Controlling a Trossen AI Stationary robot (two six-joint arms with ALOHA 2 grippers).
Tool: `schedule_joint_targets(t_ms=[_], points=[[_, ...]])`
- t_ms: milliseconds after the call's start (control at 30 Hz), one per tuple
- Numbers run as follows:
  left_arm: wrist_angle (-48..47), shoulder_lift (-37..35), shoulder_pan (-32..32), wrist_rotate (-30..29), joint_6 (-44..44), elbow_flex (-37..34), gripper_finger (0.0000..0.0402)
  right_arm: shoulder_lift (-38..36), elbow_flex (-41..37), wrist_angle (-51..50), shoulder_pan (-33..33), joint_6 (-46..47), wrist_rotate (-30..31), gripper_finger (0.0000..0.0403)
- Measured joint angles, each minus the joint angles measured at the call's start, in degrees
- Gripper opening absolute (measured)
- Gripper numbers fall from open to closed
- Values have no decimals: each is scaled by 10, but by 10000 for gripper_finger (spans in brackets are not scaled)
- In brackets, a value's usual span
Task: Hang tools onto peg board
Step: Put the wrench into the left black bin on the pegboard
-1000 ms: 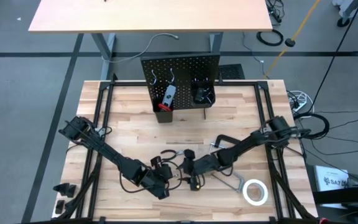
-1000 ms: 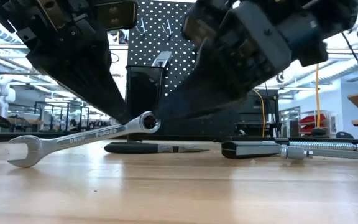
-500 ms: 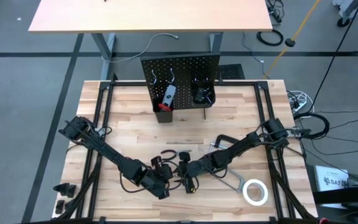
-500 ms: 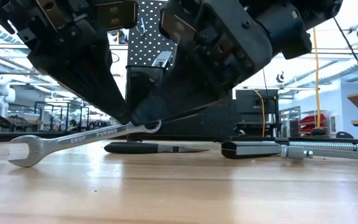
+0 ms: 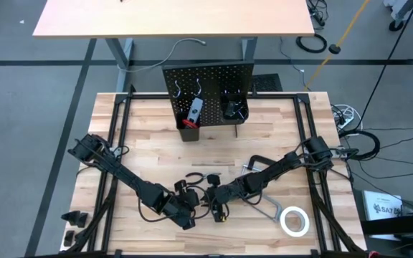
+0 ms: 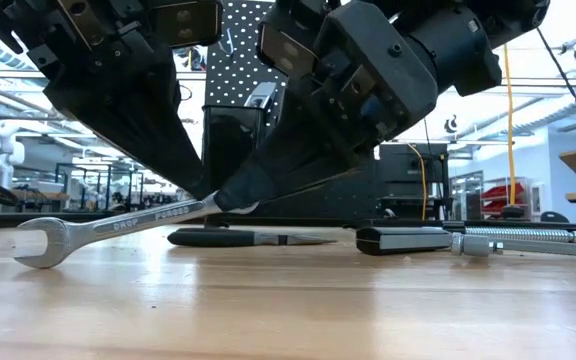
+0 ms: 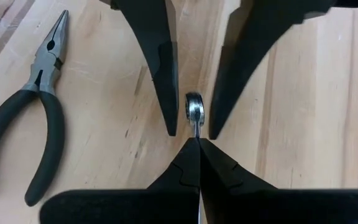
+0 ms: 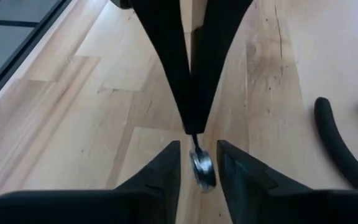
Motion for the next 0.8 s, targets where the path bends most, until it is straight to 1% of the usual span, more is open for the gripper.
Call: schedule_joint_targets(t_ms=[67, 167, 200, 367, 433, 567, 733, 800], points=[[1, 0, 0, 6, 3, 0, 0, 0, 0, -1, 0, 0, -1, 73], [3, 0, 0, 13, 16, 0, 0, 0, 0, -5, 1, -3, -7, 27], [5, 0, 0, 15, 18, 0, 0, 0, 1, -10, 1, -5, -7, 18], [5, 0, -1, 21, 20, 0, 1, -1, 1, -22, -1, -2, -5, 14], [4, 0, 0, 26, 32, 0, 8, -1, 1, -25, -1, -1, -2, 14], [-5, 0, 0, 28, 35, 0, 45, -1, 1, -30, -1, 0, -2, 14], [-23, -1, 0, 54, 53, 0, 108, -2, 1, -31, -1, 2, -3, 14], [-21, -1, 0, 54, 70, 0, 133, -2, 1, -30, 0, 2, -4, 14]])
